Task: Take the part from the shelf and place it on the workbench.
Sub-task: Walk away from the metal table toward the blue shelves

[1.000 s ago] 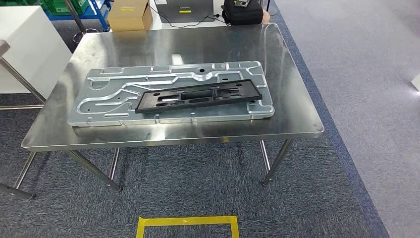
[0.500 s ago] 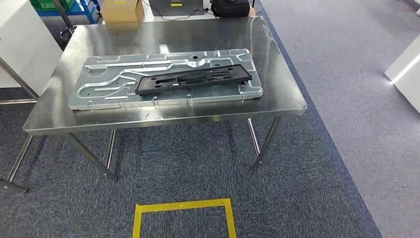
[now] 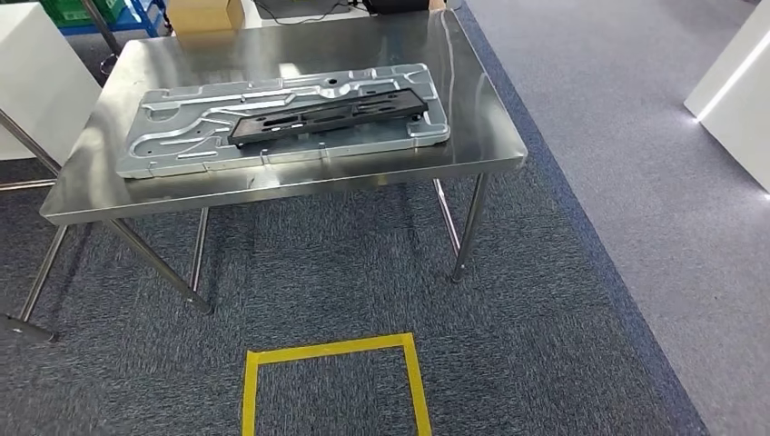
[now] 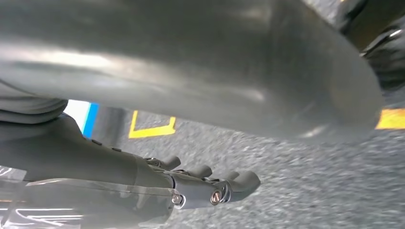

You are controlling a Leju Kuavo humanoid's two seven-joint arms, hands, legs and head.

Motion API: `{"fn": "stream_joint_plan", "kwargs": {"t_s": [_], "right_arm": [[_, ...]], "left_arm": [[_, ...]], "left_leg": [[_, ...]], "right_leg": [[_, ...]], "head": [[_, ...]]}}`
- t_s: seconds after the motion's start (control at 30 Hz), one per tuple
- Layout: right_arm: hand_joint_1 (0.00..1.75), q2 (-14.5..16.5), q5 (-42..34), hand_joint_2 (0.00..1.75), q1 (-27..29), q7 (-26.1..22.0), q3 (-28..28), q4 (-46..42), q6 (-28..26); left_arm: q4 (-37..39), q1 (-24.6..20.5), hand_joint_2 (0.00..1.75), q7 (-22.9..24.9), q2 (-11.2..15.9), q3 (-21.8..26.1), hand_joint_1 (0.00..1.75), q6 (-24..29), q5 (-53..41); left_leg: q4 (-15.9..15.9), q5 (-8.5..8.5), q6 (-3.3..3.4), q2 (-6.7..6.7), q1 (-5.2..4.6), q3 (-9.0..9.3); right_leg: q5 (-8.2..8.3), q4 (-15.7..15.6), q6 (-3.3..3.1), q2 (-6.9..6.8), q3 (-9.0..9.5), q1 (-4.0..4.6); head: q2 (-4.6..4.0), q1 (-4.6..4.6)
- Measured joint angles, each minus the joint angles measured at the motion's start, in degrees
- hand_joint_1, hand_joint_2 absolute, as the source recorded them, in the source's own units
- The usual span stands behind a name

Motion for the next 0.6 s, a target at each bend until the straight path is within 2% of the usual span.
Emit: {"fn": "stream_joint_plan", "kwargs": {"t_s": [0.07, 0.1, 0.13, 0.17, 0.2, 0.23, 0.27, 0.3, 0.33, 0.37, 0.4, 0.43, 0.47, 0.5, 0.57, 0.6], "right_arm": [[0.00, 0.00, 0.15, 0.00, 0.02, 0.01, 0.00, 0.00, 0.04], [0.00, 0.00, 0.25, 0.00, 0.02, 0.03, 0.00, 0.00, 0.07], [0.00, 0.00, 0.37, 0.00, 0.03, 0.08, 0.00, 0.00, 0.09], [0.00, 0.00, 0.49, 0.00, 0.02, 0.13, 0.00, 0.00, 0.13], [0.00, 0.00, 0.62, 0.00, 0.02, 0.16, 0.01, 0.00, 0.16], [0.00, 0.00, 0.74, 0.00, -0.02, 0.18, 0.01, 0.00, 0.16], [0.00, 0.00, 0.83, 0.00, -0.07, 0.15, 0.02, 0.00, 0.16], [0.00, 0.00, 0.92, 0.00, -0.11, 0.12, 0.03, 0.00, 0.14], [0.00, 0.00, 1.00, 0.00, -0.15, 0.10, 0.04, 0.00, 0.10], [0.00, 0.00, 1.07, 0.00, -0.15, 0.08, 0.04, 0.00, 0.05], [0.00, -0.01, 1.12, 0.00, -0.10, 0.08, 0.04, 0.00, 0.00], [0.00, -0.02, 1.16, 0.00, -0.05, 0.08, 0.04, 0.00, -0.04], [0.00, -0.03, 1.18, 0.00, 0.01, 0.07, 0.04, 0.00, -0.06], [0.00, -0.04, 1.21, 0.00, 0.07, 0.07, 0.04, 0.01, -0.07], [0.00, -0.08, 1.23, 0.00, 0.09, 0.03, 0.04, 0.01, -0.14], [0.00, -0.10, 1.25, 0.00, 0.07, -0.03, 0.04, 0.01, -0.21]], "left_arm": [[0.00, 0.05, 0.00, 0.13, -0.09, -0.11, 0.00, 0.03, 0.11], [0.00, 0.04, 0.00, 0.21, -0.11, -0.13, 0.00, 0.06, 0.18], [0.00, 0.03, 0.00, 0.33, -0.11, -0.13, 0.00, 0.08, 0.22], [0.00, 0.01, 0.00, 0.46, -0.12, -0.13, 0.00, 0.09, 0.27], [0.00, -0.03, 0.00, 0.58, -0.13, -0.13, 0.00, 0.10, 0.29], [0.00, -0.12, 0.00, 0.67, -0.13, -0.13, 0.00, 0.11, 0.31], [0.00, -0.26, 0.00, 0.72, -0.12, -0.13, 0.00, 0.13, 0.35], [0.00, -0.43, 0.00, 0.74, -0.11, -0.13, 0.00, 0.17, 0.39], [0.00, -0.57, 0.00, 0.75, -0.11, -0.13, 0.00, 0.22, 0.45], [0.00, -0.62, 0.00, 0.78, -0.11, -0.13, 0.00, 0.27, 0.52], [0.00, -0.57, 0.00, 0.80, -0.14, -0.13, 0.00, 0.32, 0.62], [0.00, -0.48, 0.00, 0.82, -0.21, -0.13, 0.00, 0.35, 0.70], [0.00, -0.40, 0.00, 0.81, -0.30, -0.13, 0.00, 0.37, 0.79], [0.00, -0.36, 0.00, 0.79, -0.38, -0.13, 0.00, 0.39, 0.84], [0.00, -0.36, 0.00, 0.71, -0.44, -0.14, 0.00, 0.43, 0.91], [0.00, -0.37, 0.00, 0.67, -0.43, -0.15, 0.00, 0.44, 0.96]], "left_leg": [[6.73, -5.44, -0.23, -0.05, 0.06, -1.69], [9.74, -6.53, -0.26, -0.07, 0.05, -1.99], [11.40, -6.11, -0.20, -0.08, 0.01, -1.53], [11.30, -4.59, -0.07, -0.10, -0.04, -0.22], [9.22, -2.70, 0.15, -0.12, -0.11, 2.08], [5.57, -1.52, 0.47, -0.14, -0.23, 5.16], [0.90, -1.45, 0.84, -0.16, -0.40, 8.52], [-3.23, -2.11, 1.21, -0.17, -0.57, 11.20], [-6.09, -2.95, 1.59, -0.17, -0.79, 12.83], [-7.64, -3.35, 1.93, -0.16, -0.96, 13.42], [-8.05, -2.94, 2.28, -0.13, -0.92, 13.18], [-8.27, -2.18, 2.63, -0.01, -0.88, 12.77], [-8.50, -1.35, 2.99, 0.11, -0.78, 12.21], [-8.67, -0.45, 3.29, 0.21, -0.67, 11.46], [-8.40, 0.96, 3.65, 0.33, -0.76, 9.48], [-8.16, 1.65, 3.66, 0.38, -0.79, 8.41]], "right_leg": [[1.42, 0.08, -0.46, -0.11, -1.82, 0.33], [2.17, 0.18, -0.53, -0.12, -2.85, 0.51], [2.88, 0.33, -0.54, -0.13, -3.92, 0.65], [3.56, 0.53, -0.50, -0.12, -4.98, 0.74], [4.17, 0.77, -0.41, -0.11, -5.97, 0.79], [4.72, 1.02, -0.29, -0.11, -6.78, 0.80], [5.23, 1.25, -0.06, -0.11, -7.39, 0.85], [5.78, 1.38, 0.22, -0.16, -7.82, 0.86], [6.35, 1.39, 0.54, -0.22, -8.06, 0.82], [6.97, 1.26, 0.93, -0.29, -8.19, 0.77], [7.51, 1.11, 1.29, -0.34, -8.28, 0.72], [7.28, 1.24, 1.61, -0.27, -8.47, 0.63], [5.87, 2.06, 1.87, -0.16, -8.84, 0.58], [3.34, 3.91, 2.07, -0.05, -9.40, 0.55], [-2.99, 10.32, 2.38, 0.06, -10.74, 0.44], [-4.64, 13.73, 2.57, 0.06, -11.13, 0.38]], "head": [[0.00, -0.08], [0.00, -0.10], [0.00, -0.10], [0.00, -0.10], [0.00, -0.11], [0.00, -0.12], [0.00, -0.12], [0.00, -0.10], [0.00, -0.09], [0.00, -0.08], [0.00, -0.04], [0.00, -0.05], [-0.01, 0.00], [-0.01, 0.05], [-0.01, 0.13], [0.00, 0.13]]}}
